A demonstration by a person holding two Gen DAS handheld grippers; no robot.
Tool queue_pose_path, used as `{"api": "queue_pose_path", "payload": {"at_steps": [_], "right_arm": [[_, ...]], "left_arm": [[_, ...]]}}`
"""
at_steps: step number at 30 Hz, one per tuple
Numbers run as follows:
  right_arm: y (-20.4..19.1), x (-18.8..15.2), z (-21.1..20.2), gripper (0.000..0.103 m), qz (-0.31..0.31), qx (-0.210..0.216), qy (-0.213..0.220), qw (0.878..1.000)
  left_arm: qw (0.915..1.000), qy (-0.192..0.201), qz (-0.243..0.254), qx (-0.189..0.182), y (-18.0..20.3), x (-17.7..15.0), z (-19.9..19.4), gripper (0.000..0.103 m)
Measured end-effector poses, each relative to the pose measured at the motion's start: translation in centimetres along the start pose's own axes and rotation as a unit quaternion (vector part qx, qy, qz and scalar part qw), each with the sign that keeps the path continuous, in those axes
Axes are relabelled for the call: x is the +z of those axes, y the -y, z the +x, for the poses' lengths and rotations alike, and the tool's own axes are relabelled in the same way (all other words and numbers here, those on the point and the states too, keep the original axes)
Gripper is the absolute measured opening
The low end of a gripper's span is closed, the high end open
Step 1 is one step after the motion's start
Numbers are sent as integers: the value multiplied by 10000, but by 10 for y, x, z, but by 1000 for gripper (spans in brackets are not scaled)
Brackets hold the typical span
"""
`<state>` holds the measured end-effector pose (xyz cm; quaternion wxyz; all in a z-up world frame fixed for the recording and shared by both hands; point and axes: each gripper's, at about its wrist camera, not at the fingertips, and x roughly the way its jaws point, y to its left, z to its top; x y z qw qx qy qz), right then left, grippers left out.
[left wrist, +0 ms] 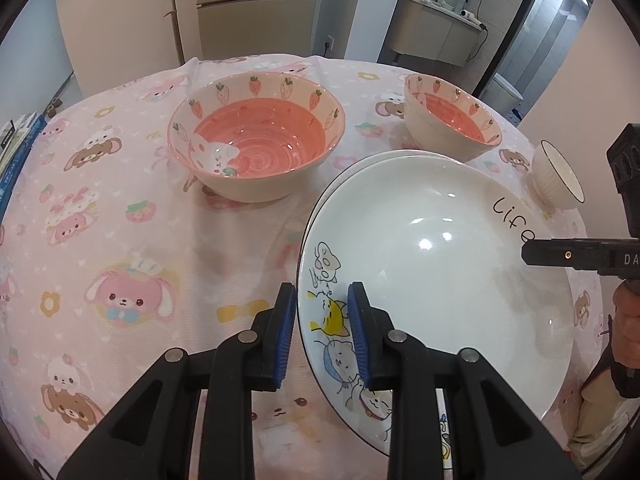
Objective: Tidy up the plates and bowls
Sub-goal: 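Lower the cat plate onto the white plate stack with both tools, then open both tools and release the cat plate on the stack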
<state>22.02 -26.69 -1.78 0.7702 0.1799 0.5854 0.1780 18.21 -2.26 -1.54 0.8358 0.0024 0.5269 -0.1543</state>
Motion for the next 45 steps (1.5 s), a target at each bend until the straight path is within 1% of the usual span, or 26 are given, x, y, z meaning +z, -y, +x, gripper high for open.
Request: {"api": "queue_pose_path", "payload": {"at_steps": [2,3,4,5,6,7,9,11,12,18,22,27,29,34,36,40,43,45], "right_arm": [[0,0,0,31,-56,-69,26,10000],[-2,-1,0,31,-169,-218,98,9996],[-5,-3,-1,31,-252,-317,154,9991],[-10,-5,-1,31,-410,-517,255,9975],[-14,-6,-2,31,-496,-646,318,9962],[-18,-7,-2,31,-552,-732,366,9951],[-21,-8,-4,28,-643,-879,451,9930],[-24,-10,-6,28,-748,-968,530,9911],[-26,-10,-7,28,-795,-1014,564,9901],[-44,-17,-8,28,-1176,-1501,801,9784],[-55,-23,-15,28,-1369,-1685,964,9714],[-68,-32,-13,28,-1720,-2157,1215,9535],[-68,-33,-13,28,-1773,-2186,1272,9511],[-60,-31,-7,28,-1841,-2094,1386,9503],[-56,-35,-5,28,-1948,-1998,1631,9463],[-48,-45,0,28,-2097,-1881,1952,9394],[-46,-55,4,28,-2256,-1964,2239,9276],[-42,-58,7,28,-2197,-1943,2367,9263]], "left_arm": [[10000,69,49,52,1,-1,-2,23],[9996,154,153,178,5,-3,-4,20],[9989,210,287,318,9,-5,-6,21],[9981,256,367,426,13,-6,-8,21],[9980,274,357,442,13,-6,-10,21],[9986,258,280,380,10,-5,-11,20],[9996,154,83,199,2,-3,-13,16],[10000,85,11,44,-2,-1,-14,15],[10000,78,5,36,-3,-1,-14,13],[9999,97,-20,32,-2,-2,-16,12],[10000,87,-32,18,-2,-2,-16,13],[9999,92,-4,50,-1,-2,-16,13],[10000,87,-12,45,-1,-2,-15,12],[10000,52,-15,13,-2,-3,-13,13],[10000,55,-7,-5,-2,-4,-14,13],[10000,51,-2,-37,-2,-4,-14,12],[10000,67,12,-22,-2,-4,-14,13],[10000,79,36,4,0,-4,-14,13]]}}
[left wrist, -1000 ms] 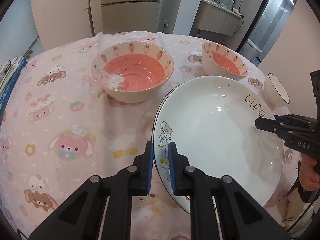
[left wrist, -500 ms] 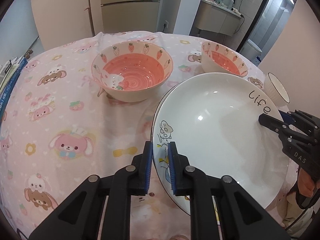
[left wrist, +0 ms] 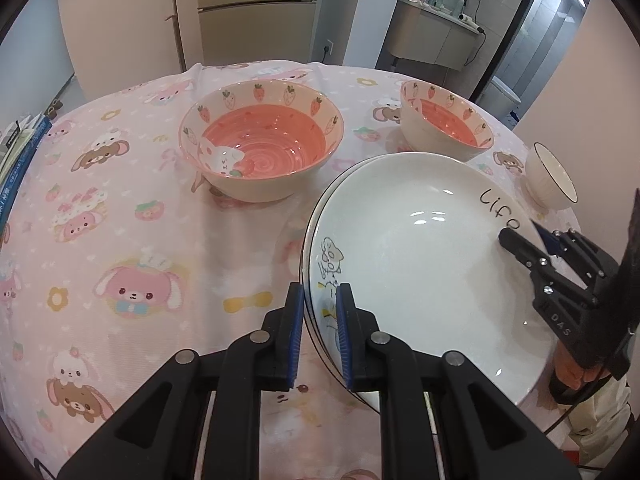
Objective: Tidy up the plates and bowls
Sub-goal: 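Open both tools and release the cat plate on the stack, then raise both tools and move them toward the large pink bunny bowl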
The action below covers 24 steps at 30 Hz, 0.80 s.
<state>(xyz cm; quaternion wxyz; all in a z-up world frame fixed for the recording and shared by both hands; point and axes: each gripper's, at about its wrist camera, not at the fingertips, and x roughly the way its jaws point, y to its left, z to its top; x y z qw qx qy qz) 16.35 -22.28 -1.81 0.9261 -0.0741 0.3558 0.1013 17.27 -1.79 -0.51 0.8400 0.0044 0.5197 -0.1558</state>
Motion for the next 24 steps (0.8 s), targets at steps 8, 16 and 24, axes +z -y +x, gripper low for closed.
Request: {"api": "queue_pose_path", "payload": {"at_steps": [8,16,24], "right_arm": [[11,-6,5,28,481,122,155,9986],[5,-5,-8,28,365,-89,515,9980],[12,-3,-35,28,549,-548,1322,9882]], "left_arm": [[9999,107,42,79,1,-1,1,13],[9948,976,262,109,7,-1,-21,51],[9586,2727,661,493,22,-16,-57,98]]}}
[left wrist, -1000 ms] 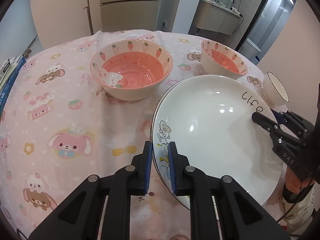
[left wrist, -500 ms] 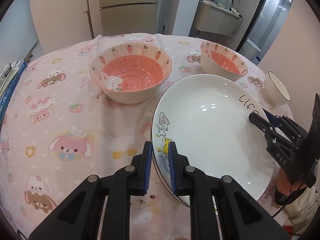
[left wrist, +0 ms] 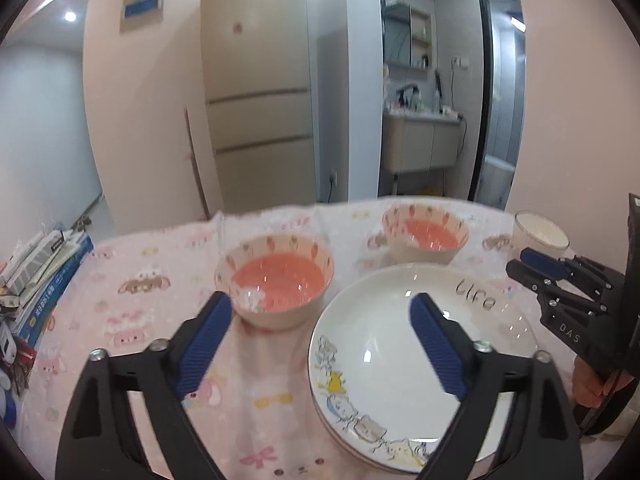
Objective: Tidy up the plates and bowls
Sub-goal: 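Raise both tools and move them toward the large pink bunny bowl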
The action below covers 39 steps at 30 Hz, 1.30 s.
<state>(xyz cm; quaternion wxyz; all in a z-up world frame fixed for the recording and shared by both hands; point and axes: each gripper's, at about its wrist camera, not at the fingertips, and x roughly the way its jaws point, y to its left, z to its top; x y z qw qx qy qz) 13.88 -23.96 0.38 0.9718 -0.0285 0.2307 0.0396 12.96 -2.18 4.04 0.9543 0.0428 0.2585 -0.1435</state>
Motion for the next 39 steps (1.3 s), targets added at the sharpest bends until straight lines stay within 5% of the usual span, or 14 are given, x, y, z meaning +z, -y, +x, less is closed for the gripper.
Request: {"api": "queue_pose_path", "payload": {"at_steps": [3,6,9,15,39], "right_arm": [[3,3,-4,32,22,-61,114,9999],[4,4,-6,66,-13,-172,179,9997],[5,4,-15,71,-21,-278,525,9982],[3,5,-20,78,-77,-287,636,9975],[6,1,5,83,18,-315,36,9995]], "left_arm": [[9970,768,-10,131,-3,-8,-10,102],[9919,1206,91,383,-3,-13,-13,102],[9872,1523,-31,478,-7,-20,-13,102],[9901,1341,-404,14,-21,-23,-5,102],[9931,1079,-263,381,-13,-32,8,102]]}}
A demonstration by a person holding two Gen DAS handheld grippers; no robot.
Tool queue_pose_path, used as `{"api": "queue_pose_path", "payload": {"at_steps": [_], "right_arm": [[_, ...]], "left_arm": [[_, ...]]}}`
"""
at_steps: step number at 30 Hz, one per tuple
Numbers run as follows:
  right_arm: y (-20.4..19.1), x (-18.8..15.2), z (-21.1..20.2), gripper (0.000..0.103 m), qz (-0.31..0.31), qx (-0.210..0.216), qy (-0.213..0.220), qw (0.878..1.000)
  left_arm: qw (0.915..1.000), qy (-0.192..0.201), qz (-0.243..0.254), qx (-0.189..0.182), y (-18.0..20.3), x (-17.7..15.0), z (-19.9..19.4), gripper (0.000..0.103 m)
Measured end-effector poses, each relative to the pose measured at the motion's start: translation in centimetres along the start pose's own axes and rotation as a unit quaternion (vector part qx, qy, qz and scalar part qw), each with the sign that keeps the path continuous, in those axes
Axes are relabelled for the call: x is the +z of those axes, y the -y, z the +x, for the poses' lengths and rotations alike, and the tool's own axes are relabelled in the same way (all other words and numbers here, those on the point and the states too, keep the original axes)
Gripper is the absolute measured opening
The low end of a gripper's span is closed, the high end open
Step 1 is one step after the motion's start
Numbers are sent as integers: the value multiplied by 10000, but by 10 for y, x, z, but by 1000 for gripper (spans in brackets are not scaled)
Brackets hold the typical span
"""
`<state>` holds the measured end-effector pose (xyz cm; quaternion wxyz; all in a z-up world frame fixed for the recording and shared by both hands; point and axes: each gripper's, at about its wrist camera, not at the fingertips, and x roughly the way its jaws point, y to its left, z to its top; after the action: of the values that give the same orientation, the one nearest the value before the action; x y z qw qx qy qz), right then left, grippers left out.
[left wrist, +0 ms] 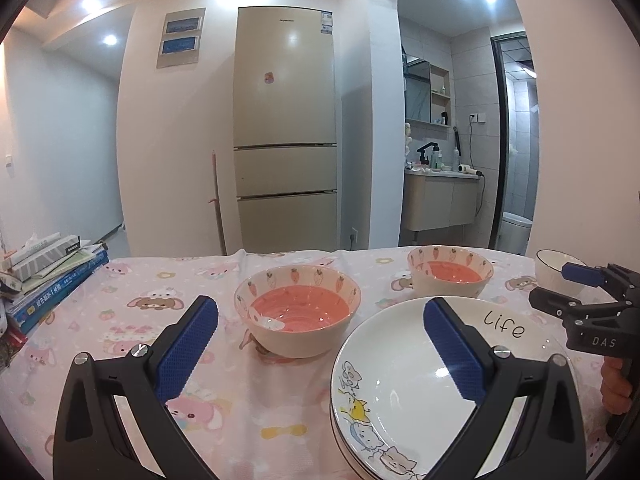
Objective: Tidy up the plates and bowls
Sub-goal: 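Raise both tools and move them toward the large pink bunny bowl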
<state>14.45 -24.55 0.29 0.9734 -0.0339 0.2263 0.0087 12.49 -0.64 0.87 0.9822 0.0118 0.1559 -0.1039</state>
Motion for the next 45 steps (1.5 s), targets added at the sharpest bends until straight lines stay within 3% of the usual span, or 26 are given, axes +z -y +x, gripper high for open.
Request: {"api": "queue_pose_path", "payload": {"at_steps": [25,32,33,35,41,43,45], "right_arm": [[4,-2,9,86,77,181,-237,9995],[7,-1,7,87,233,111,-209,9994],[10,0,2,87,418,89,-123,9990],[11,8,-7,87,535,-3,-43,9986],[2,54,-53,87,11,-442,421,9981],[3,78,-68,87,89,-643,505,9966],[6,98,-83,87,307,-797,582,9946]], "left_arm": [[10000,-55,27,-37,3,1,3,103],[9993,-7,-56,382,3,1,2,102],[9986,-61,92,516,7,4,4,102],[9987,-102,247,435,9,13,3,102],[9990,224,89,380,-4,57,-32,102],[9985,279,168,440,-8,80,-45,102],[9955,531,217,754,-11,106,-63,102]]}}
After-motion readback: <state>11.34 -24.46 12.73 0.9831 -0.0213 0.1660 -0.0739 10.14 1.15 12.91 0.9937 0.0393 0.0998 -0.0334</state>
